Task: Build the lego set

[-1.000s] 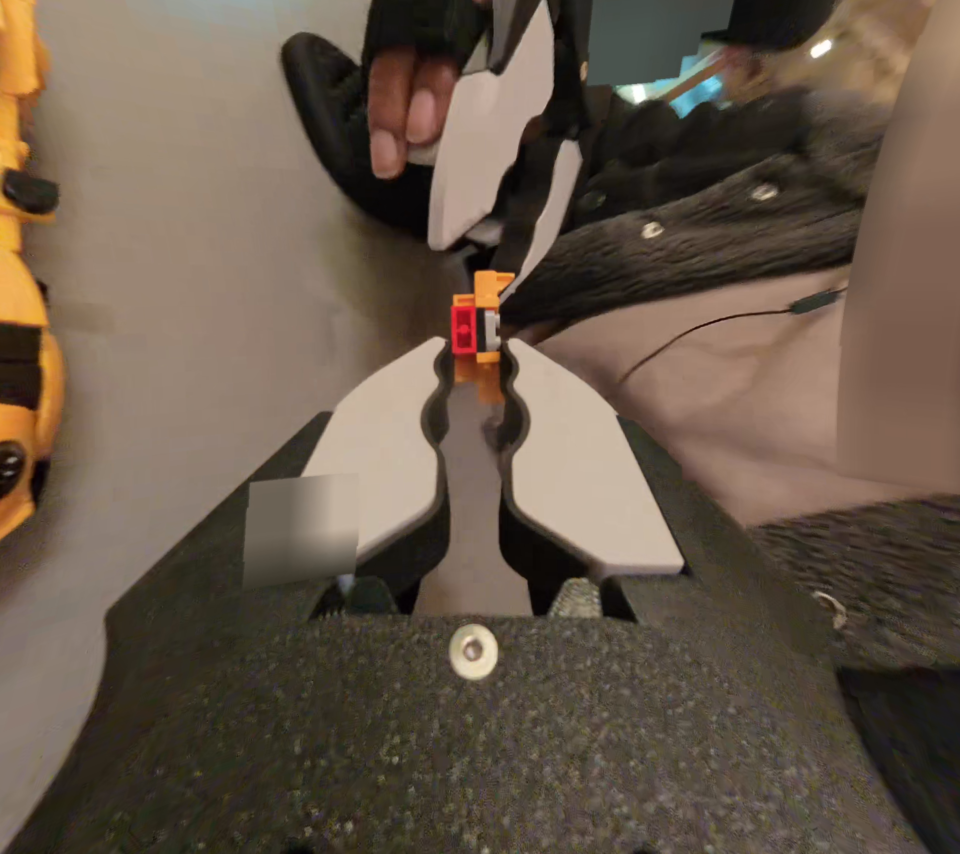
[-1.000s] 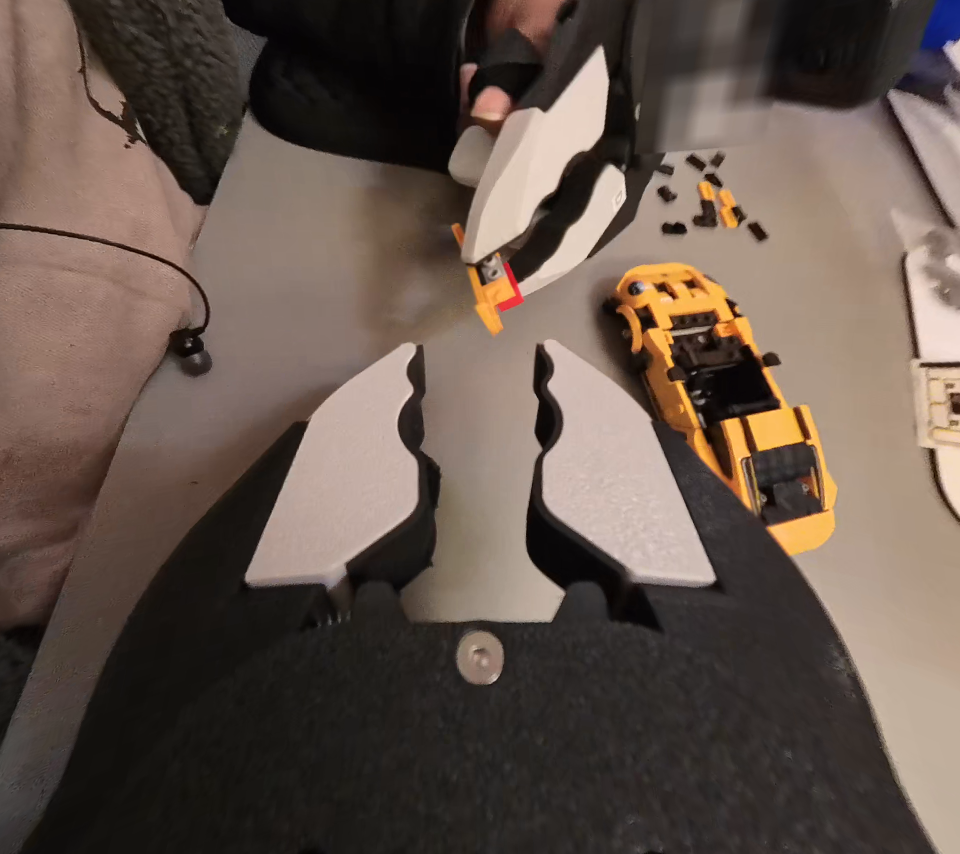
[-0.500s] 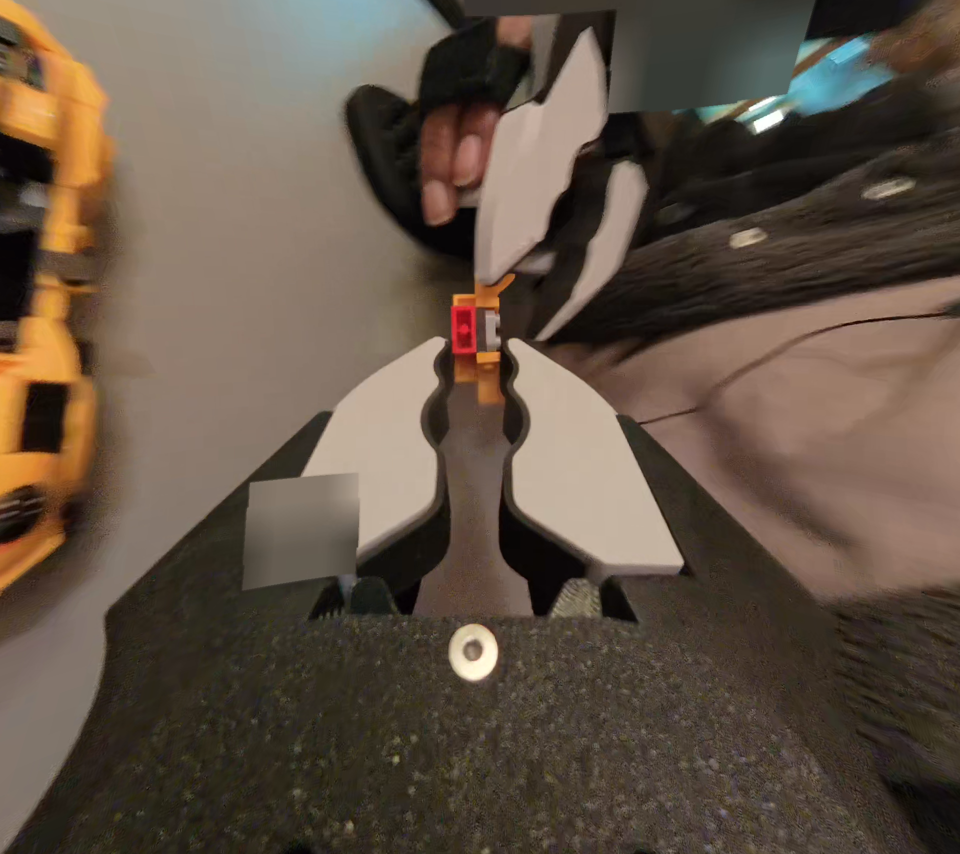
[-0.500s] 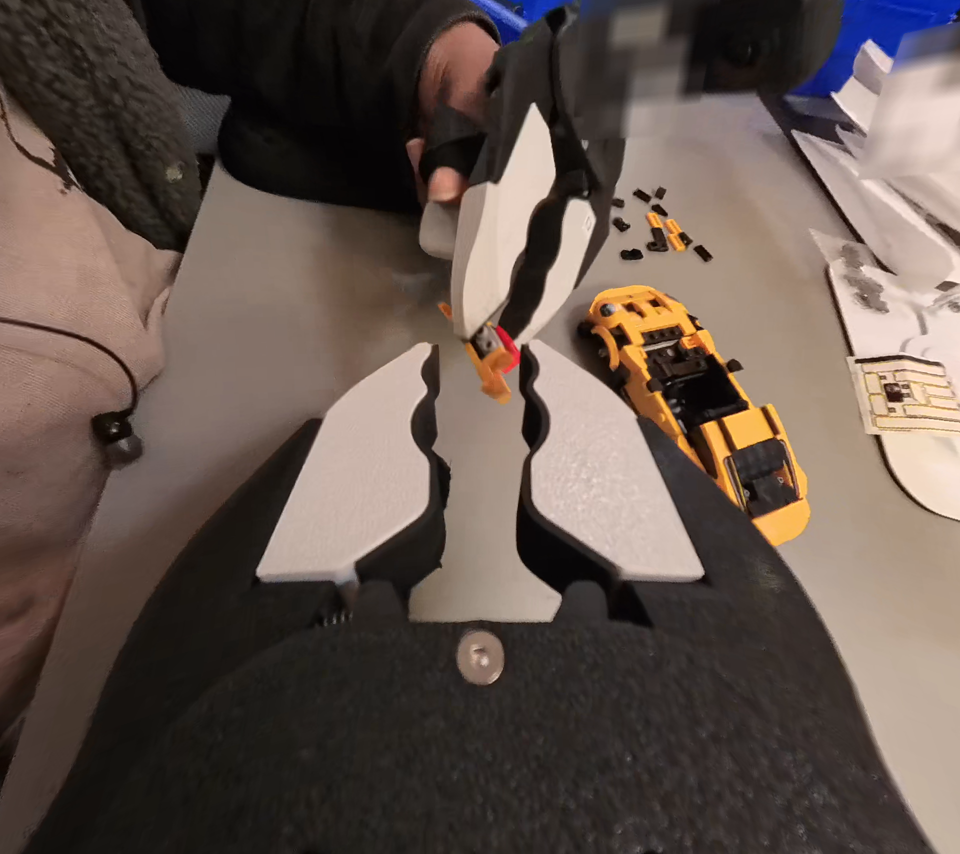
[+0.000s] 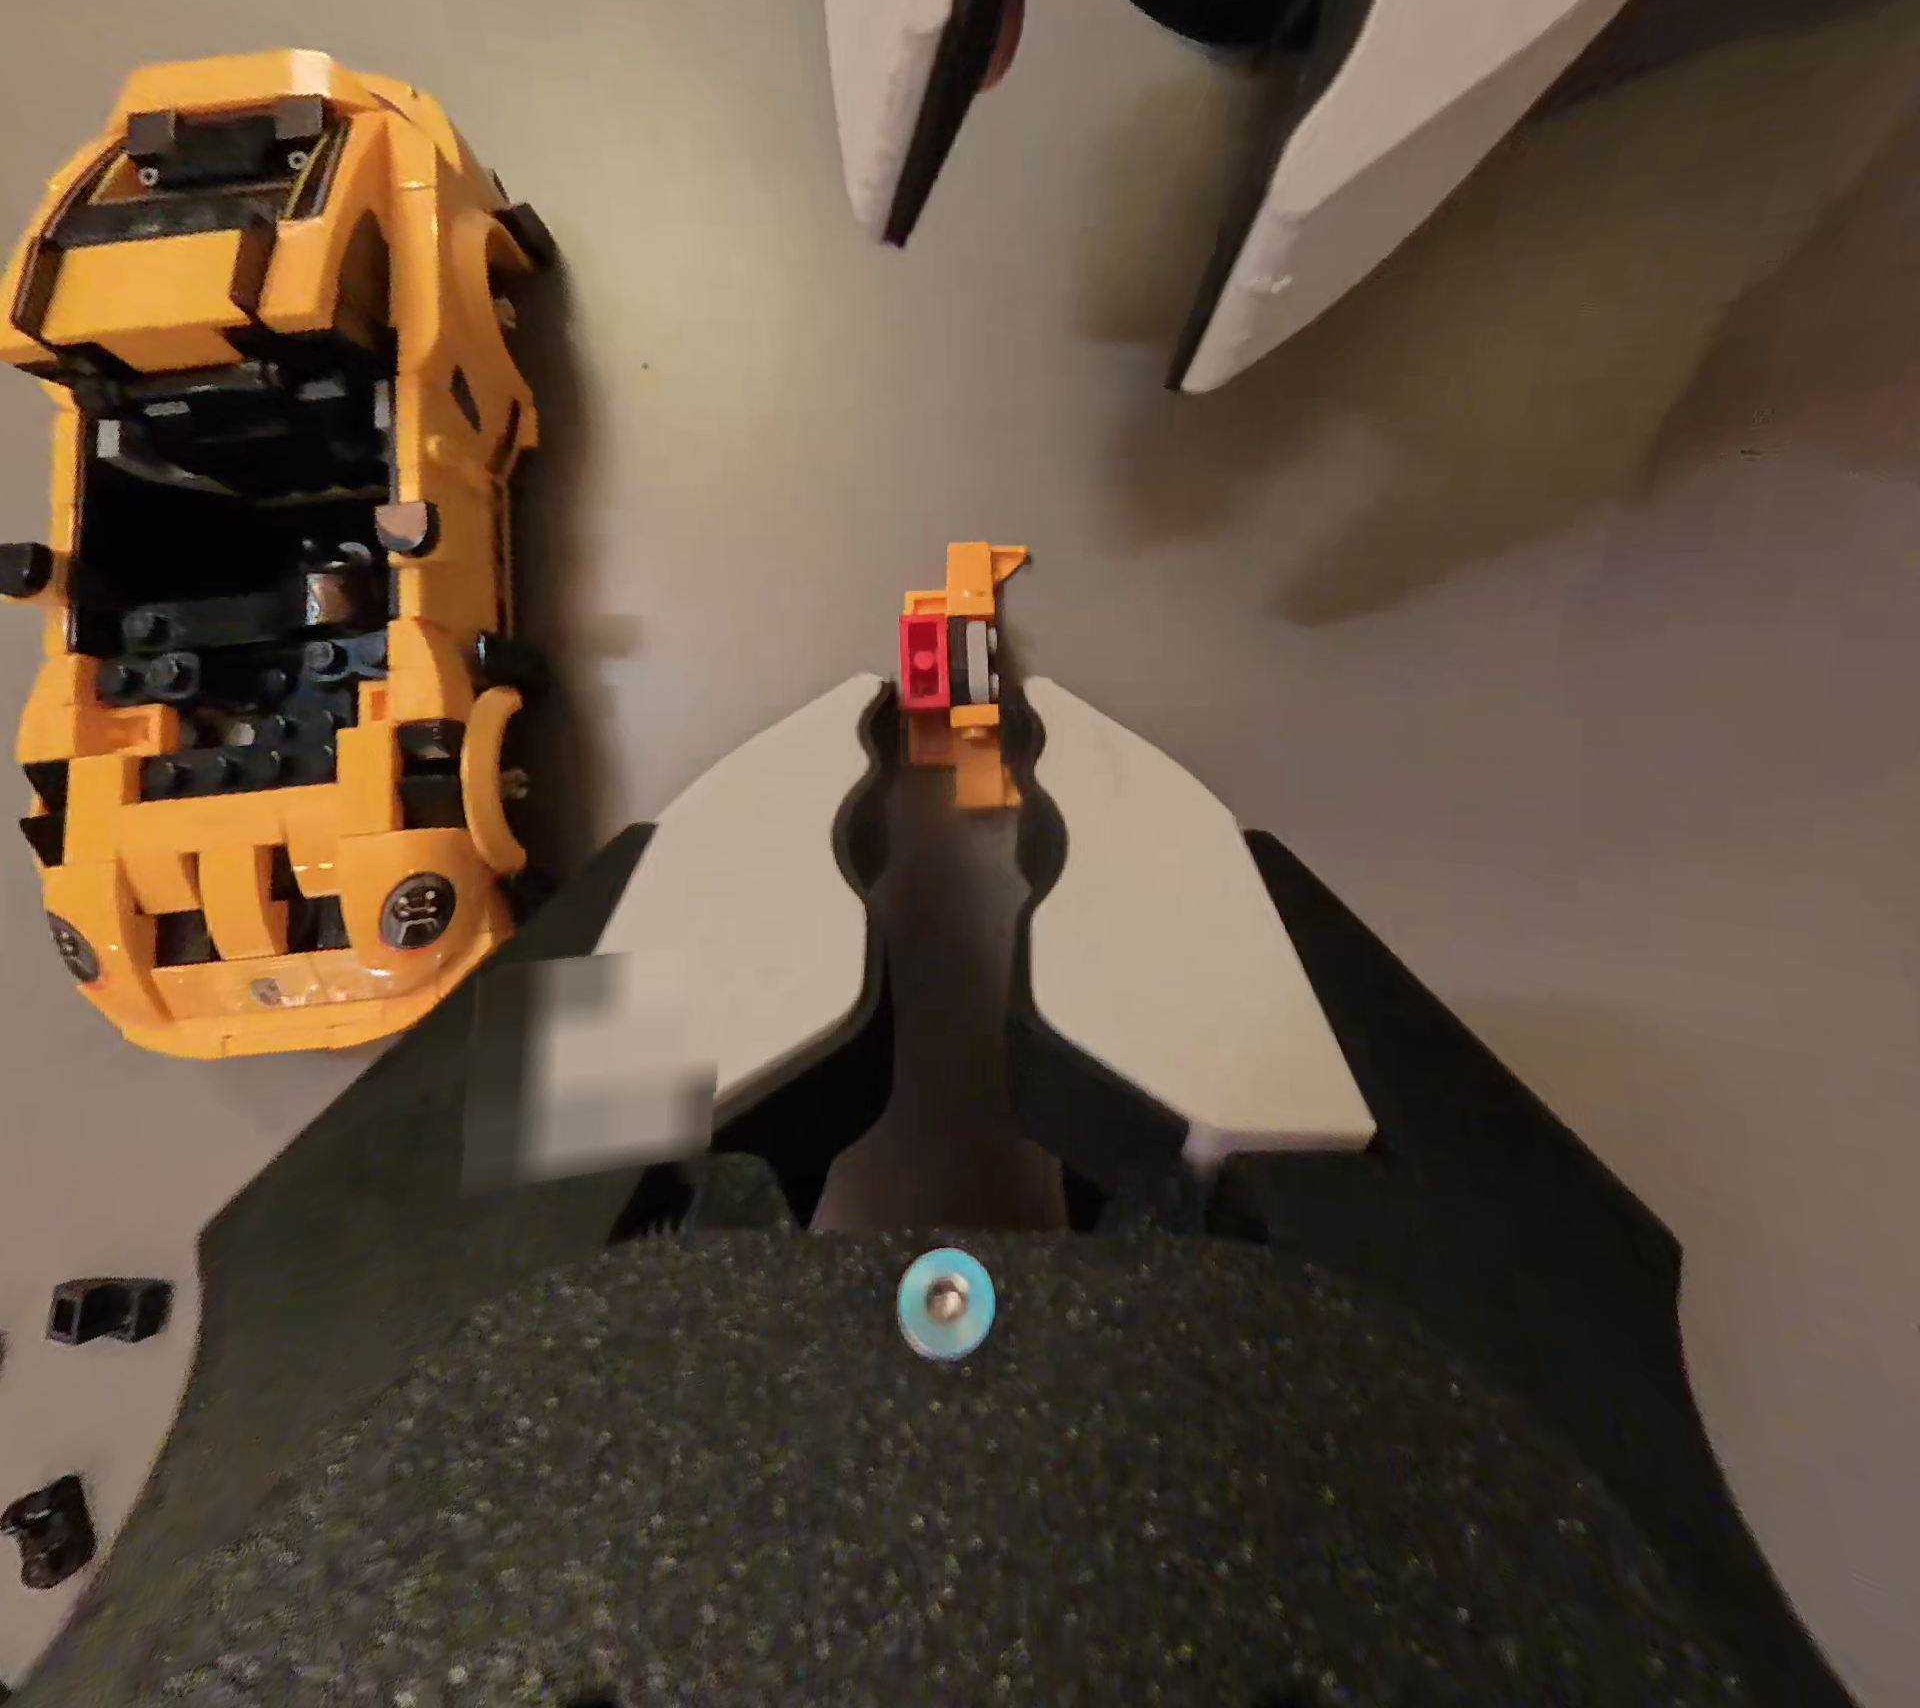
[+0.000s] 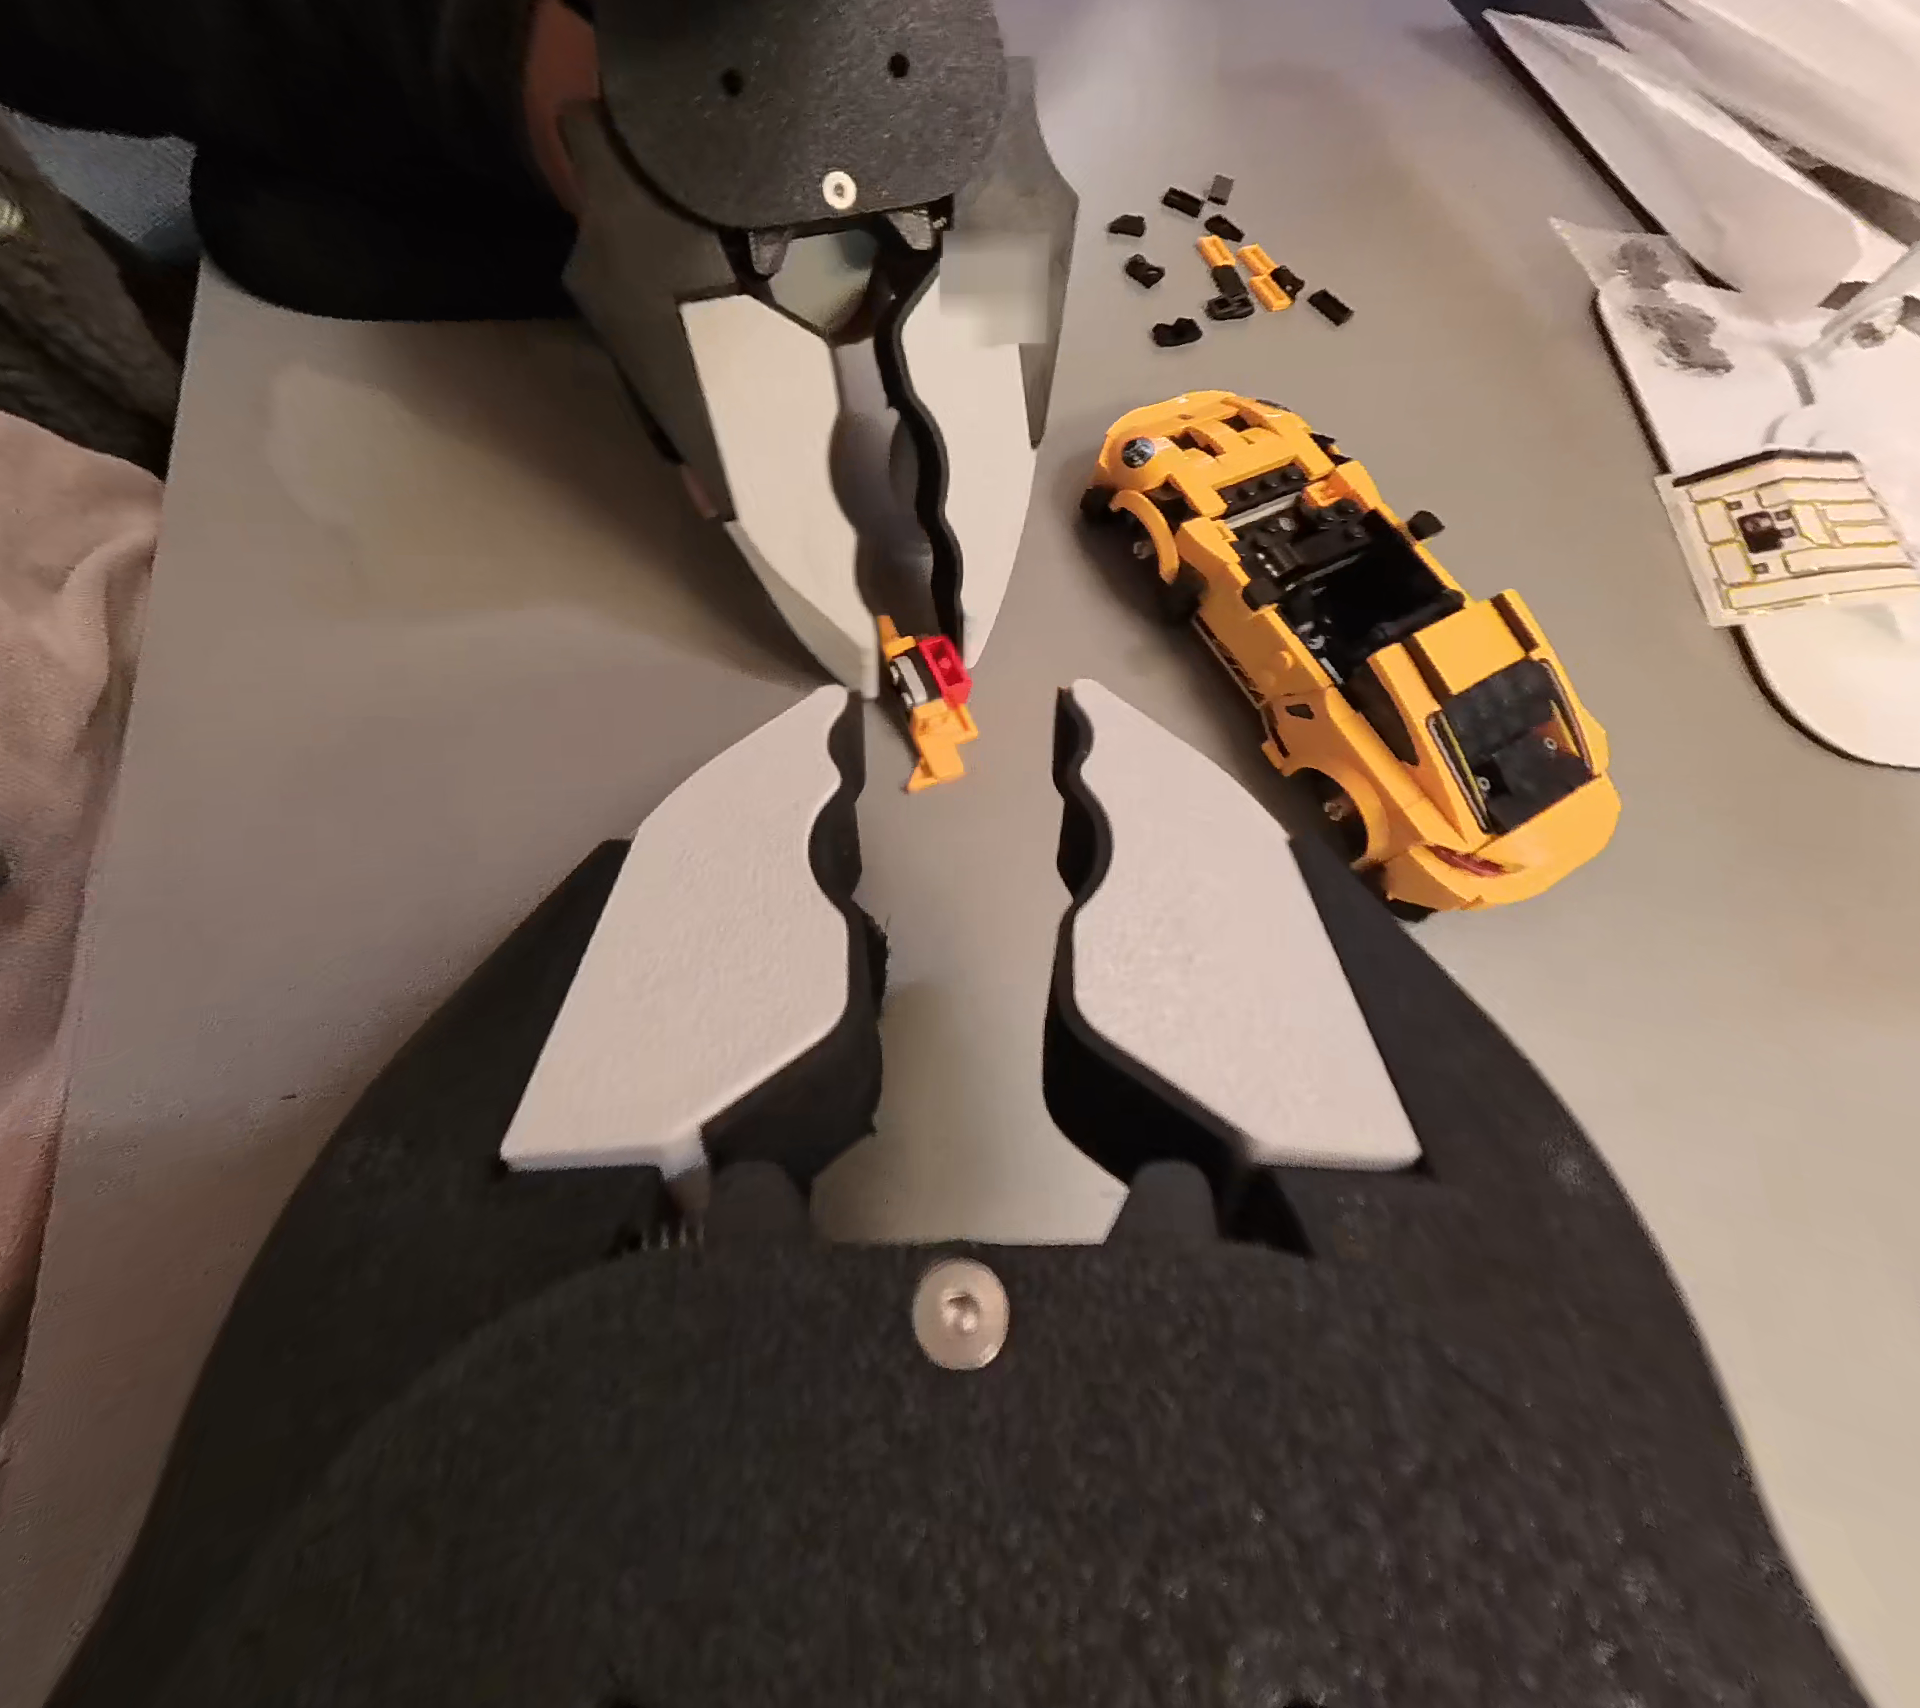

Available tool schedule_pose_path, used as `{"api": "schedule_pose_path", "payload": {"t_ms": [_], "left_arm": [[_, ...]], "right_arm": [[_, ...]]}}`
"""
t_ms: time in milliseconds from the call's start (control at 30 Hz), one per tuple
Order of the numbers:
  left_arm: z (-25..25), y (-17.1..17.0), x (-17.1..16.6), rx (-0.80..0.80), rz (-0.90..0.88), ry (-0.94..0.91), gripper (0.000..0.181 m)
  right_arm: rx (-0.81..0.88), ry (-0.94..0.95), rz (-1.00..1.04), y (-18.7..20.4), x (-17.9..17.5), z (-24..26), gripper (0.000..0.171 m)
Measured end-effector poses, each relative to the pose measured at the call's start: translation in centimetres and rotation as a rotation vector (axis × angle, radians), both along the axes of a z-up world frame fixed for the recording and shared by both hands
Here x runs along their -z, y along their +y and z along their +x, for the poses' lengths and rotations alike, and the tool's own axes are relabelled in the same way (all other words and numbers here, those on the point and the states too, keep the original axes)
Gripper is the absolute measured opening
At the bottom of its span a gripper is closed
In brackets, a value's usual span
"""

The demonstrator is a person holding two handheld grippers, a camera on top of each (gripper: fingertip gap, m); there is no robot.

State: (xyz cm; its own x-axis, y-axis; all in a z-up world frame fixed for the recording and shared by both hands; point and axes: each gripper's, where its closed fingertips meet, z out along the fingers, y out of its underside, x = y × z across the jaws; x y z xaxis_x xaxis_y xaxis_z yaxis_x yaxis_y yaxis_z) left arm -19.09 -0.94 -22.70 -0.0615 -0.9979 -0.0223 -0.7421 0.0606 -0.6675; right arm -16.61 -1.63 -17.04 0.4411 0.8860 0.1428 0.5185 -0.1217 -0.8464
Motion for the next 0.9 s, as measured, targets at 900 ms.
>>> {"api": "schedule_pose_path", "payload": {"t_ms": [900], "left_arm": [[-4.2,10.0,-7.5,-0.403,0.183,-0.485,0.000]], "right_arm": [[0.176,0.241,0.211,5.7,-2.9,0.2,0.044]]}}
